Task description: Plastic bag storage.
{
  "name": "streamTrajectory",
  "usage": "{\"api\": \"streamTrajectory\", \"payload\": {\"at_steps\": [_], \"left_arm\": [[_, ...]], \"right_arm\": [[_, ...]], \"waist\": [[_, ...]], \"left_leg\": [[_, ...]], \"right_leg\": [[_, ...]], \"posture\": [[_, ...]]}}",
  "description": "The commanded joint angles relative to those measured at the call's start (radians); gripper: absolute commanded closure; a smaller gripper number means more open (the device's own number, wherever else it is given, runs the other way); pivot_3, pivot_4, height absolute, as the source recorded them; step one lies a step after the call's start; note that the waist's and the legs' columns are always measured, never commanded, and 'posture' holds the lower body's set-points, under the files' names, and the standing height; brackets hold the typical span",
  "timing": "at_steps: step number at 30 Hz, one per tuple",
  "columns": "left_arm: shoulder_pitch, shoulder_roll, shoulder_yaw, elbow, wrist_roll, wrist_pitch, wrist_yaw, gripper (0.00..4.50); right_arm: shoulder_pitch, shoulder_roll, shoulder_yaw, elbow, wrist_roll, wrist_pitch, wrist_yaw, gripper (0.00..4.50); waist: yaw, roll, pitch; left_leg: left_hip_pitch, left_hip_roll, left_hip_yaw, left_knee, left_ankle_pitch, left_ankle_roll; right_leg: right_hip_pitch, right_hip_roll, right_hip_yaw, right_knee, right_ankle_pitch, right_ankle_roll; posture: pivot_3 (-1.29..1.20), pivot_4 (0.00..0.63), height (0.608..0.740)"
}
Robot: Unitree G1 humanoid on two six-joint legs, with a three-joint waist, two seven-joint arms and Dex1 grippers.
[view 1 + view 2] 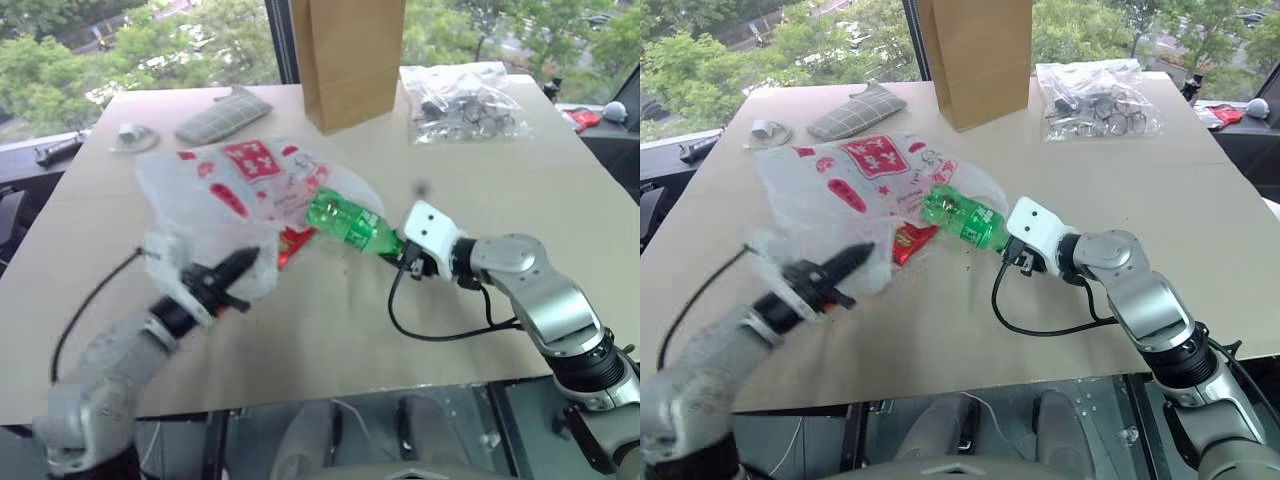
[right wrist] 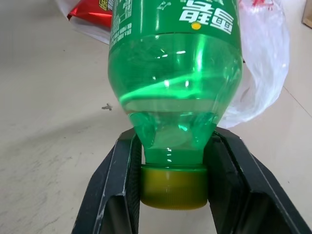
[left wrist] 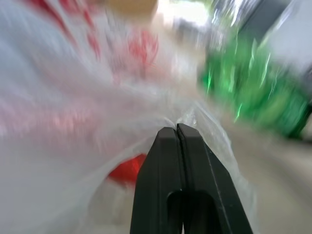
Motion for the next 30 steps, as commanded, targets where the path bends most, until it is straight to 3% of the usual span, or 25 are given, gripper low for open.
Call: {"api": "streamTrajectory", "payload": {"at_steps": [1,4,6,12,16,18,19,21,22,24,26,30], "left_arm": [[-0.064,0.096,0.094,0.110,-0.410,0.026,0.169,4.50],[-0.099,0.170,0.079,0.154,-0.710,-0.046,0.320,4.50],[-0.115,0.186,0.057,0.143,-0.817,-0.088,0.388,4.50],[-0.073,0.185,-0.066,0.004,-0.837,-0.098,0.389,4.50],[-0.047,0.177,-0.113,-0.027,-0.837,-0.137,0.398,4.50],[-0.030,0.182,-0.119,-0.024,-0.837,-0.150,0.395,4.50],[-0.022,0.186,-0.119,-0.023,-0.837,-0.157,0.395,4.50],[-0.011,0.194,-0.116,-0.022,-0.837,-0.174,0.400,4.50],[-0.009,0.195,-0.114,-0.022,-0.837,-0.181,0.400,4.50],[-0.001,0.195,-0.107,-0.020,-0.837,-0.198,0.404,4.50],[0.010,0.195,-0.104,-0.017,-0.837,-0.208,0.404,4.50],[0.018,0.197,-0.112,-0.004,-0.837,-0.225,0.403,4.50]], "right_arm": [[-0.019,-0.012,-0.002,-0.045,0.007,-0.050,0.004,3.21],[-0.025,-0.018,0.022,-0.027,0.000,-0.066,0.009,3.21],[-0.037,-0.023,0.042,-0.006,-0.011,-0.086,0.014,3.21],[-0.259,0.143,0.131,0.242,-0.032,-0.104,0.004,3.21],[-0.495,0.362,0.173,0.692,-0.111,-0.292,-0.085,3.21],[-0.643,0.523,0.105,0.967,-0.109,-0.450,-0.219,3.21],[-0.685,0.575,0.058,1.053,-0.070,-0.488,-0.211,3.21],[-0.716,0.582,0.068,1.143,-0.099,-0.583,-0.170,2.04],[-0.713,0.574,0.072,1.156,-0.115,-0.614,-0.168,1.87],[-0.669,0.556,0.038,1.100,-0.107,-0.647,-0.187,0.83],[-0.582,0.509,0.017,0.938,-0.083,-0.605,-0.162,0.17],[-0.388,0.387,-0.012,0.509,0.003,-0.364,-0.068,0.17]], "waist": [[-0.002,0.000,0.000],[-0.002,-0.001,0.000],[0.000,-0.001,0.000],[-0.011,-0.002,0.001],[-0.026,-0.002,0.001],[-0.032,-0.002,0.001],[-0.031,-0.004,0.002],[-0.026,-0.005,0.002],[-0.020,-0.006,0.002],[-0.014,-0.007,0.001],[-0.008,-0.008,0.000],[0.000,-0.007,0.001]], "left_leg": [[0.000,0.000,0.001,0.000,0.000,0.000],[0.000,0.000,0.001,0.000,0.000,0.000],[0.000,-0.001,0.001,0.000,0.000,0.000],[0.002,-0.001,0.004,0.000,0.000,-0.001],[0.003,0.001,0.004,-0.001,0.001,-0.002],[0.004,0.000,0.006,-0.002,0.002,-0.003],[0.003,0.001,0.006,-0.003,0.002,-0.003],[-0.001,0.002,0.005,-0.005,0.002,-0.004],[-0.002,0.002,0.004,-0.005,0.002,-0.004],[-0.003,-0.001,0.003,-0.005,0.002,-0.003],[-0.003,-0.002,0.003,-0.005,0.002,-0.003],[-0.003,-0.001,0.003,-0.004,0.002,-0.003]], "right_leg": [[0.000,0.000,0.001,0.000,0.000,0.000],[0.000,-0.001,0.001,0.000,0.000,0.000],[0.000,-0.002,0.002,0.000,0.000,0.000],[0.000,0.000,0.005,0.001,0.000,0.000],[-0.001,0.003,0.006,0.001,0.000,-0.001],[-0.001,0.003,0.007,0.001,0.001,-0.002],[-0.002,0.004,0.007,0.001,0.001,-0.002],[-0.006,0.004,0.007,0.000,0.001,-0.003],[-0.007,0.004,0.007,0.000,0.001,-0.003],[-0.007,0.002,0.005,-0.002,0.001,-0.004],[-0.007,0.001,0.005,-0.003,0.001,-0.004],[-0.007,0.001,0.004,-0.002,0.000,-0.004]], "posture": [[0.00,0.150,0.740],[0.00,0.150,0.740],[0.00,0.150,0.740],[0.00,0.150,0.740],[0.00,0.150,0.740],[0.00,0.150,0.740],[0.00,0.150,0.740],[0.00,0.150,0.740],[0.00,0.150,0.740],[0.00,0.150,0.740],[0.00,0.150,0.740],[0.00,0.150,0.740]]}}
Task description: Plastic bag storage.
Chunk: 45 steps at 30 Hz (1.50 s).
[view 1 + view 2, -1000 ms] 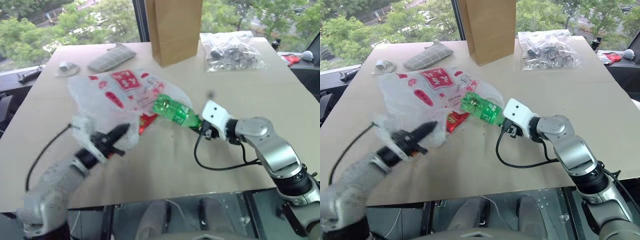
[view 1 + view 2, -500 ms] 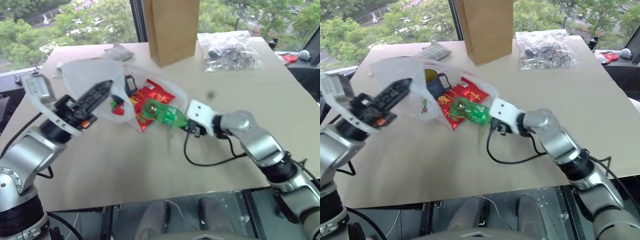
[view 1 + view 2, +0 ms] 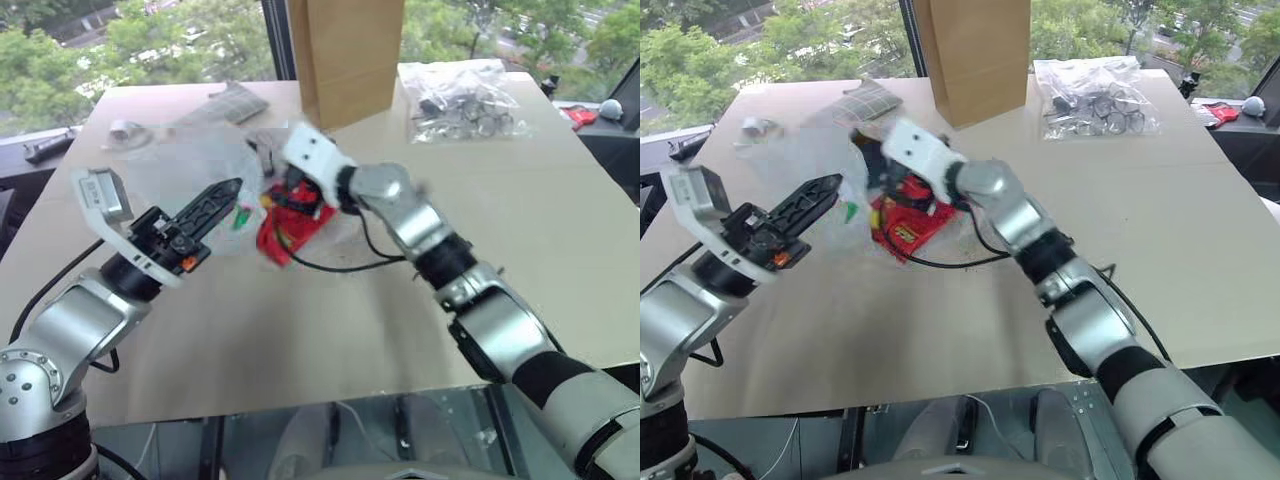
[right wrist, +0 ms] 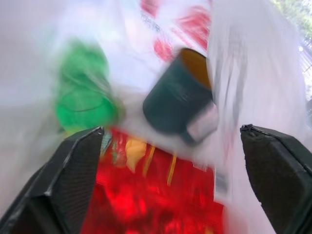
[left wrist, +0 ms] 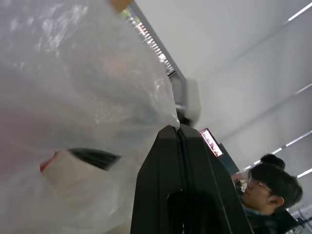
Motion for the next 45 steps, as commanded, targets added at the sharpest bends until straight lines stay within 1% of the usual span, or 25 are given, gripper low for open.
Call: {"api": "streamTrajectory", "payload": {"at_steps": [1,5,8,10,13,17,20,21,22,23,25,27,28,29,30,31,32,33,36,38,40,42,45], "left_arm": [[-0.006,0.019,0.001,-0.001,-0.017,-0.026,-0.008,4.50],[-0.011,0.037,-0.009,0.029,-0.017,-0.020,-0.022,4.50],[-0.008,0.056,-0.015,0.046,-0.003,-0.005,-0.045,4.50],[-0.001,0.065,-0.023,0.051,0.013,0.007,-0.063,4.50],[0.009,0.079,-0.043,0.033,0.048,0.019,-0.082,4.50],[0.008,0.090,-0.047,0.024,0.076,0.013,-0.081,4.50],[0.023,0.098,-0.039,0.001,0.098,0.008,-0.076,4.50],[0.034,0.098,-0.034,-0.010,0.108,0.004,-0.074,4.50],[0.042,0.099,-0.029,-0.019,0.118,0.002,-0.074,4.50],[0.052,0.100,-0.024,-0.027,0.128,-0.001,-0.074,4.50],[0.075,0.099,-0.012,-0.046,0.138,-0.007,-0.076,4.50],[0.090,0.096,0.001,-0.062,0.133,-0.017,-0.074,4.50],[0.088,0.091,0.003,-0.063,0.127,-0.025,-0.071,4.50],[0.082,0.086,0.003,-0.062,0.120,-0.034,-0.068,4.50],[0.065,0.078,0.000,-0.057,0.094,-0.046,-0.059,4.50],[0.049,0.074,-0.003,-0.055,0.070,-0.058,-0.052,4.50],[0.021,0.072,-0.009,-0.053,0.030,-0.073,-0.043,4.50],[-0.013,0.064,-0.013,-0.050,0.003,-0.084,-0.039,4.50],[-0.171,0.007,-0.013,-0.006,-0.017,-0.113,-0.010,4.50],[-0.271,-0.023,-0.003,0.039,-0.017,-0.112,0.019,4.50],[-0.398,-0.040,0.006,0.116,-0.017,-0.115,0.048,4.50],[-0.520,-0.040,0.010,0.210,-0.017,-0.116,0.065,4.50],[-0.655,-0.015,0.013,0.357,-0.017,-0.113,0.051,4.50]], "right_arm": [[0.111,-0.086,-0.049,-0.396,0.079,0.219,0.056,0.17],[0.235,-0.175,-0.086,-0.641,0.107,0.433,0.022,0.17],[0.286,-0.180,-0.131,-0.717,0.120,0.553,-0.041,0.17],[0.301,-0.163,-0.157,-0.718,0.129,0.601,-0.081,0.17],[0.271,-0.069,-0.207,-0.566,0.156,0.594,-0.153,0.17],[0.166,0.028,-0.260,-0.248,0.171,0.466,-0.189,0.17],[0.081,0.055,-0.266,-0.009,0.156,0.335,-0.180,0.17],[0.046,0.061,-0.272,0.083,0.150,0.282,-0.184,0.56],[0.018,0.063,-0.275,0.156,0.140,0.233,-0.194,0.72],[-0.006,0.061,-0.274,0.220,0.129,0.185,-0.198,1.02],[-0.042,0.058,-0.278,0.304,0.131,0.112,-0.170,2.11],[-0.050,0.054,-0.297,0.309,0.161,0.097,-0.125,2.79],[-0.038,0.050,-0.321,0.268,0.201,0.128,-0.094,2.90],[-0.025,0.045,-0.344,0.226,0.243,0.176,-0.065,3.40],[-0.004,0.034,-0.371,0.153,0.308,0.249,-0.021,3.52],[0.014,0.025,-0.395,0.089,0.368,0.315,0.013,3.80],[0.033,0.012,-0.444,-0.005,0.465,0.410,0.033,4.19],[0.044,0.004,-0.507,-0.091,0.569,0.501,0.029,4.44],[0.020,-0.023,-0.700,-0.272,0.848,0.686,-0.066,4.44],[-0.011,-0.039,-0.785,-0.344,0.990,0.740,-0.142,4.44],[-0.088,-0.059,-0.878,-0.376,1.146,0.749,-0.267,4.44],[-0.170,-0.091,-0.931,-0.385,1.248,0.731,-0.384,4.44],[-0.258,-0.154,-0.946,-0.376,1.317,0.712,-0.488,4.44]], "waist": [[-0.001,0.001,0.001],[-0.012,0.001,0.001],[-0.016,0.001,0.001],[-0.016,0.001,0.001],[-0.023,0.001,0.000],[-0.028,0.001,0.001],[-0.028,0.001,0.001],[-0.027,0.001,0.001],[-0.028,0.001,0.001],[-0.028,0.002,0.001],[-0.026,0.002,0.001],[-0.027,0.002,0.001],[-0.028,0.002,0.001],[-0.028,0.002,0.001],[-0.028,0.002,0.001],[-0.026,0.003,0.002],[-0.021,0.003,0.002],[-0.019,0.003,0.002],[0.000,0.003,0.003],[0.006,0.003,0.002],[0.007,0.003,0.003],[0.005,0.003,0.004],[-0.002,0.003,0.004]], "left_leg": [[0.000,0.000,0.001,0.000,0.000,0.000],[0.004,0.004,0.003,0.000,0.001,-0.002],[0.005,0.005,0.003,0.000,0.002,-0.003],[0.005,0.005,0.003,0.000,0.001,-0.002],[0.005,0.004,0.003,0.000,0.002,-0.003],[0.005,0.005,0.004,0.000,0.002,-0.003],[0.005,0.005,0.004,-0.001,0.002,-0.003],[0.005,0.005,0.004,-0.001,0.002,-0.003],[0.005,0.005,0.004,-0.001,0.002,-0.003],[0.005,0.005,0.004,-0.001,0.002,-0.003],[0.004,0.005,0.004,-0.002,0.002,-0.003],[0.004,0.005,0.004,-0.003,0.002,-0.003],[0.004,0.005,0.004,-0.003,0.002,-0.003],[0.003,0.005,0.004,-0.003,0.002,-0.003],[0.003,0.005,0.004,-0.003,0.002,-0.003],[0.003,0.005,0.004,-0.003,0.002,-0.003],[0.003,0.006,0.003,-0.003,0.002,-0.003],[0.002,0.006,0.002,-0.002,0.002,-0.003],[0.001,0.005,0.001,-0.001,0.002,-0.003],[0.001,0.004,0.000,-0.001,0.002,-0.003],[0.001,0.004,0.000,-0.001,0.002,-0.003],[0.001,0.003,0.000,0.000,0.002,-0.003],[0.001,0.001,0.001,-0.001,0.002,-0.003]], "right_leg": [[0.000,0.000,0.000,0.002,0.000,0.000],[0.000,0.004,0.003,0.005,0.000,0.000],[0.000,0.005,0.002,0.006,0.000,-0.001],[0.001,0.005,0.003,0.006,0.001,-0.001],[0.001,0.004,0.003,0.005,0.001,-0.001],[0.001,0.006,0.003,0.006,0.001,-0.002],[0.001,0.005,0.003,0.005,0.001,-0.002],[0.001,0.005,0.003,0.004,0.001,-0.002],[0.001,0.005,0.003,0.004,0.001,-0.002],[0.001,0.005,0.004,0.003,0.001,-0.002],[0.000,0.005,0.003,0.002,0.001,-0.002],[0.000,0.005,0.003,0.002,0.001,-0.002],[0.000,0.005,0.003,0.002,0.001,-0.002],[0.000,0.005,0.004,0.002,0.001,-0.002],[0.000,0.005,0.003,0.002,0.001,-0.002],[0.000,0.005,0.003,0.002,0.001,-0.002],[0.000,0.005,0.003,0.002,0.001,-0.002],[0.000,0.005,0.002,0.002,0.001,-0.002],[0.000,0.004,0.001,0.002,0.002,-0.002],[0.001,0.004,-0.001,0.002,0.002,-0.002],[0.001,0.004,-0.001,0.002,0.002,-0.002],[0.001,0.004,-0.001,0.003,0.002,-0.002],[0.000,0.004,0.000,0.003,0.001,-0.002]], "posture": [[0.00,0.150,0.740],[0.00,0.150,0.740],[0.00,0.150,0.740],[0.00,0.150,0.740],[0.00,0.150,0.740],[0.00,0.150,0.740],[0.00,0.150,0.740],[0.00,0.150,0.740],[0.00,0.150,0.740],[0.00,0.150,0.740],[0.00,0.150,0.740],[0.00,0.150,0.740],[0.00,0.150,0.740],[0.00,0.150,0.740],[0.00,0.150,0.740],[0.00,0.150,0.740],[0.00,0.150,0.740],[0.00,0.150,0.740],[0.00,0.150,0.740],[0.00,0.150,0.740],[0.00,0.150,0.740],[0.00,0.150,0.740],[0.00,0.150,0.740]]}}
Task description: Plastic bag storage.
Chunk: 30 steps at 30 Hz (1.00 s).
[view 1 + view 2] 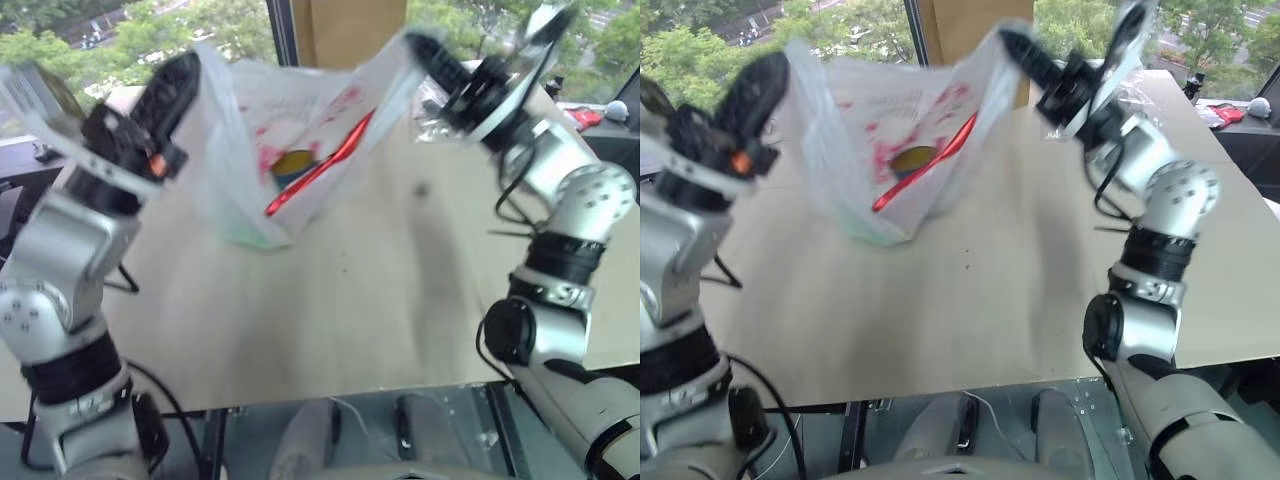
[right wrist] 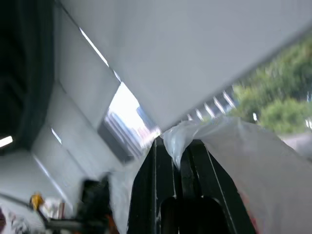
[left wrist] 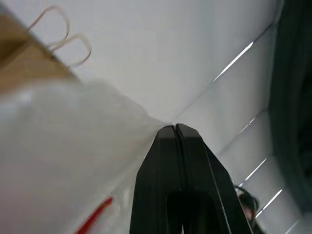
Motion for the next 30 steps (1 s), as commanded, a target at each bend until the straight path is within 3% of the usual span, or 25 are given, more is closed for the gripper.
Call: {"api": "streamTrajectory", "payload": {"at_steps": [1,10,18,26,30], "left_arm": [[-0.118,0.043,0.031,0.145,-0.012,-0.003,-0.027,4.50],[-0.271,0.022,-0.029,0.302,0.060,0.082,-0.151,4.50],[-0.131,-0.033,-0.121,0.232,0.233,0.153,-0.217,4.50],[-0.041,-0.043,-0.137,0.162,0.370,0.175,-0.266,4.50],[0.000,-0.053,-0.125,0.121,0.390,0.174,-0.253,4.50]], "right_arm": [[-0.100,-0.068,-0.035,-0.047,0.111,-0.044,-0.110,4.44],[-0.081,-0.216,-0.007,-0.106,0.173,-0.041,-0.239,4.44],[-0.069,-0.271,0.040,-0.145,0.226,-0.073,-0.350,4.44],[-0.087,-0.285,0.093,0.006,0.102,-0.150,-0.306,4.44],[-0.180,-0.283,0.114,0.093,0.045,-0.202,-0.247,4.44]], "waist": [[-0.005,0.000,0.000],[-0.027,0.000,0.000],[-0.032,0.000,0.000],[-0.028,0.000,0.000],[-0.028,0.001,0.001]], "left_leg": [[0.000,0.000,0.000,0.000,0.000,0.000],[-0.001,0.001,0.003,0.000,0.000,0.001],[0.000,0.004,0.007,-0.001,0.000,0.001],[0.000,0.004,0.008,0.000,0.000,0.002],[0.000,0.004,0.008,0.000,0.000,0.002]], "right_leg": [[0.000,0.000,0.000,-0.001,0.000,0.000],[-0.002,0.000,0.003,0.000,0.000,0.000],[-0.003,0.002,0.006,0.002,0.000,0.000],[-0.003,0.001,0.007,0.001,0.000,0.000],[-0.003,0.001,0.007,0.001,0.000,0.000]], "posture": [[0.00,0.150,0.740],[0.00,0.150,0.740],[0.00,0.150,0.740],[0.00,0.150,0.740],[0.00,0.150,0.740]]}}
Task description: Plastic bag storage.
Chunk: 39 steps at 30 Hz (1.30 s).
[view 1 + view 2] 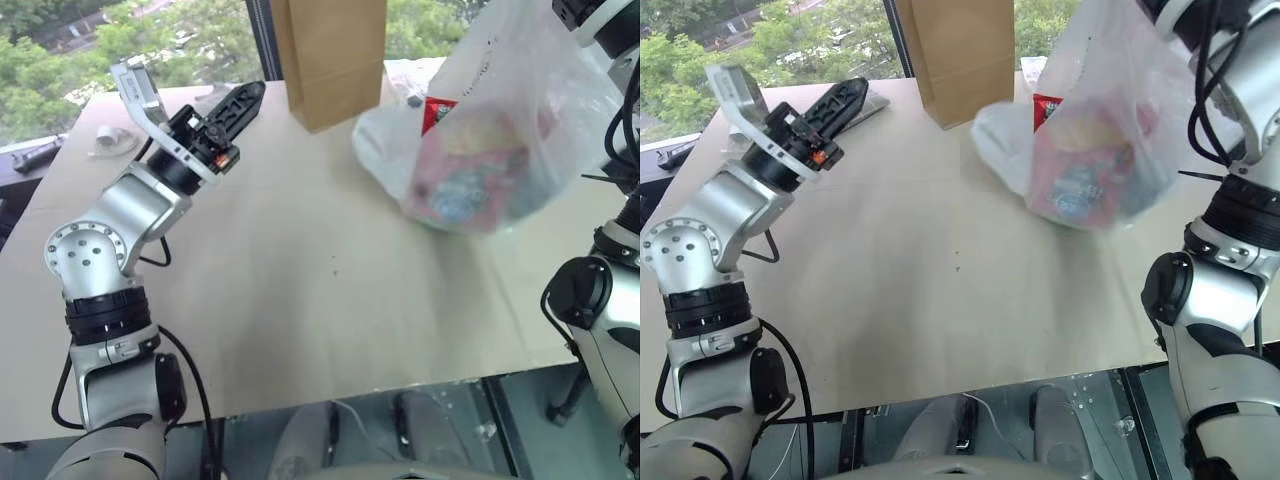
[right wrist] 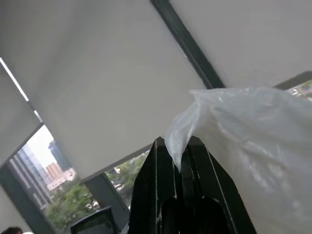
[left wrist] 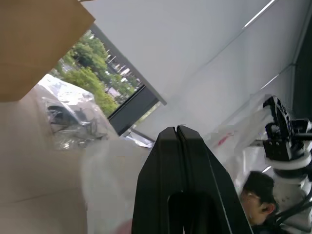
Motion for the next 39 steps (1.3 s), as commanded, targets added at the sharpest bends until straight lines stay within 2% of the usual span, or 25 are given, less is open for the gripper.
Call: {"api": "streamTrajectory", "payload": {"at_steps": [1,9,13,17,21,24,27,30,33,36,38,39], "left_arm": [[0.014,-0.002,0.018,-0.068,0.007,-0.001,0.000,4.50],[0.055,-0.016,0.013,-0.111,0.063,-0.011,0.014,4.50],[0.077,-0.029,0.015,-0.120,0.100,-0.022,0.020,4.50],[0.097,-0.041,0.029,-0.126,0.132,-0.036,0.030,4.50],[0.136,-0.041,0.021,-0.146,0.167,-0.029,0.018,4.50],[0.159,-0.045,0.002,-0.158,0.203,-0.026,-0.001,4.50],[0.181,-0.044,-0.033,-0.185,0.264,-0.023,-0.018,4.50],[0.218,-0.035,-0.075,-0.226,0.351,-0.033,-0.033,4.50],[0.302,-0.015,-0.137,-0.282,0.520,-0.117,-0.118,4.50],[0.388,0.024,-0.158,-0.322,0.556,-0.123,-0.243,3.79],[0.417,0.034,-0.155,-0.335,0.573,-0.136,-0.292,3.02],[0.431,0.048,-0.168,-0.347,0.608,-0.156,-0.327,2.52]], "right_arm": [[-0.137,-0.012,0.009,0.038,-0.035,-0.072,0.073,4.44],[-0.280,0.020,0.025,0.140,-0.089,-0.090,0.147,4.44],[-0.258,0.050,0.011,0.106,-0.087,-0.088,0.136,4.44],[0.005,0.072,0.030,-0.111,-0.066,-0.002,0.046,4.44],[0.430,0.055,0.131,-0.413,-0.091,0.102,-0.006,4.44],[0.653,0.009,0.234,-0.544,-0.194,0.111,0.022,4.44],[0.822,-0.085,0.364,-0.626,-0.340,0.080,0.112,4.44],[0.922,-0.165,0.434,-0.695,-0.444,0.027,0.193,3.60],[0.991,-0.195,0.412,-0.750,-0.478,-0.004,0.234,2.22],[1.105,-0.279,0.394,-0.820,-0.564,-0.037,0.279,0.98],[1.173,-0.305,0.364,-0.856,-0.584,-0.062,0.302,0.20],[1.198,-0.309,0.351,-0.872,-0.593,-0.073,0.310,0.00]], "waist": [[-0.001,0.001,0.001],[0.000,0.001,0.001],[0.001,0.001,0.001],[0.006,-0.003,-0.001],[0.021,-0.003,-0.001],[0.024,-0.001,0.000],[0.021,-0.001,0.000],[0.022,-0.001,0.000],[0.020,-0.001,0.000],[0.025,-0.001,0.000],[0.032,-0.001,0.000],[0.033,-0.002,0.000]], "left_leg": [[0.000,0.000,0.000,0.000,0.000,0.000],[-0.002,0.000,0.001,-0.001,0.000,0.000],[-0.002,0.000,0.000,-0.001,0.000,0.000],[-0.002,0.001,-0.002,-0.001,0.000,0.000],[-0.005,-0.001,-0.005,0.001,-0.001,0.001],[-0.009,-0.001,-0.001,0.003,-0.001,0.001],[-0.013,-0.001,0.000,0.008,0.000,0.001],[-0.012,-0.001,0.000,0.011,-0.001,0.001],[-0.011,-0.001,0.000,0.014,-0.003,0.004],[-0.009,-0.001,0.000,0.014,-0.003,0.005],[-0.009,0.000,-0.001,0.014,-0.003,0.005],[-0.010,0.000,-0.003,0.014,-0.003,0.005]], "right_leg": [[0.000,0.000,0.000,0.000,0.000,0.000],[-0.002,0.000,0.001,-0.001,0.000,0.000],[-0.002,0.000,0.001,-0.001,0.000,0.000],[-0.001,0.000,-0.001,-0.002,0.000,0.000],[-0.001,-0.002,-0.004,-0.002,0.000,0.000],[-0.008,-0.002,-0.001,0.002,0.000,0.000],[-0.014,-0.002,0.000,0.008,0.000,0.000],[-0.011,-0.001,0.000,0.009,0.000,0.000],[-0.009,0.000,0.000,0.009,0.000,0.001],[-0.007,0.000,0.000,0.009,0.000,0.001],[-0.006,0.000,-0.002,0.007,0.000,0.001],[-0.005,0.000,-0.004,0.006,0.000,0.001]], "posture": [[0.00,0.150,0.740],[0.00,0.150,0.740],[0.00,0.150,0.740],[0.00,0.150,0.740],[0.00,0.150,0.740],[0.00,0.150,0.740],[0.00,0.150,0.740],[0.00,0.150,0.740],[0.00,0.150,0.740],[0.00,0.150,0.740],[0.00,0.150,0.740],[0.00,0.150,0.740]]}}
